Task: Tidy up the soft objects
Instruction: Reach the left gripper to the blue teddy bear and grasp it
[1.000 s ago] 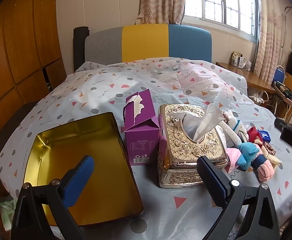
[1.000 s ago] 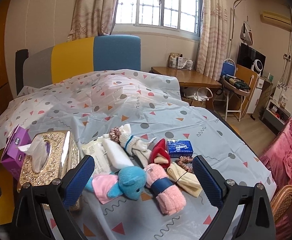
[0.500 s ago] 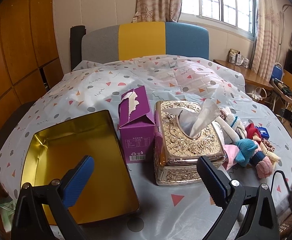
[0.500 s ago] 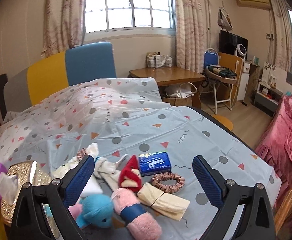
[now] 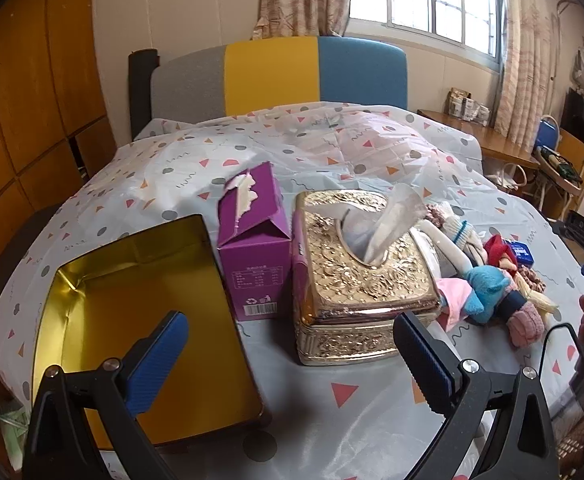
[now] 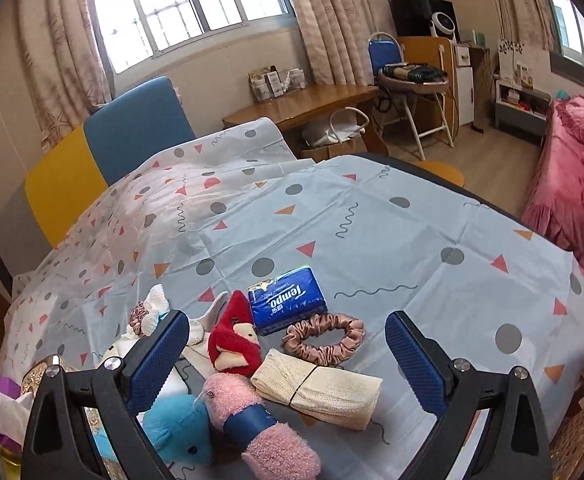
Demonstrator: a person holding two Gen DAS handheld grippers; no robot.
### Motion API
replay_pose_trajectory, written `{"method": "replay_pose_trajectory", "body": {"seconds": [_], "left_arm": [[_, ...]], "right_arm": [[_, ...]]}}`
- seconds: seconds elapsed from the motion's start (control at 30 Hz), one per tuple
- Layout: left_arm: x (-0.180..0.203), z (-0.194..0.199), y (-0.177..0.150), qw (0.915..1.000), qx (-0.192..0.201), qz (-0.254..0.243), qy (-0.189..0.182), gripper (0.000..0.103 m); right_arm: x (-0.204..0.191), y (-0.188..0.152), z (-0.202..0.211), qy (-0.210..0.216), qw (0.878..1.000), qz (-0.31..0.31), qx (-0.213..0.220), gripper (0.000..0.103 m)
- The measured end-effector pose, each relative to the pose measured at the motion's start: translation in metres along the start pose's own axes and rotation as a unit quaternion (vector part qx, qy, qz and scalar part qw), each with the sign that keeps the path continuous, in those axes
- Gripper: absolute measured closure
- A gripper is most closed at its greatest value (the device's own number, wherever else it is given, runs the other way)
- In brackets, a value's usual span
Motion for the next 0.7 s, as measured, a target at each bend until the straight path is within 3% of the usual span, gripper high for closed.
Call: {"method": "replay_pose_trajectory", "body": {"seconds": [0.13, 0.4, 0.6, 0.7], "left_arm": [[0.015, 0.001, -0.001, 0.9958, 0.001, 0.006, -0.092, 0.0], [0.07, 0.001, 0.024, 0.9854, -0.008, -0.065, -0.157, 0.004], [0.133, -0.01, 0.036, 0.9675, -0.024, -0.149, -0.203, 0.01], [0.168, -0.029, 0.036, 0.9563, -0.038, -0.2, -0.21, 0.022]], "right_arm": [[0.007, -0.001, -0.004, 0.004, 1.0, -0.026, -0.013, 0.003], [0.023, -0.011, -0.016, 0.014, 0.995, -0.079, -0.062, 0.003], [0.028, -0.014, -0.018, 0.027, 0.991, -0.107, -0.076, 0.003], [0.027, -0.012, -0.016, 0.035, 0.99, -0.112, -0.074, 0.003]]}}
Point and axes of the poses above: each gripper's, at about its wrist camera, not at the fingertips, and z roughly against the way its jaws point, x to its right, y to its top, the point moved 9 cm from there along -z, roughly the way its jaws point, and after that the axes turned 5 degrees about -z, right-handed, at the moved point
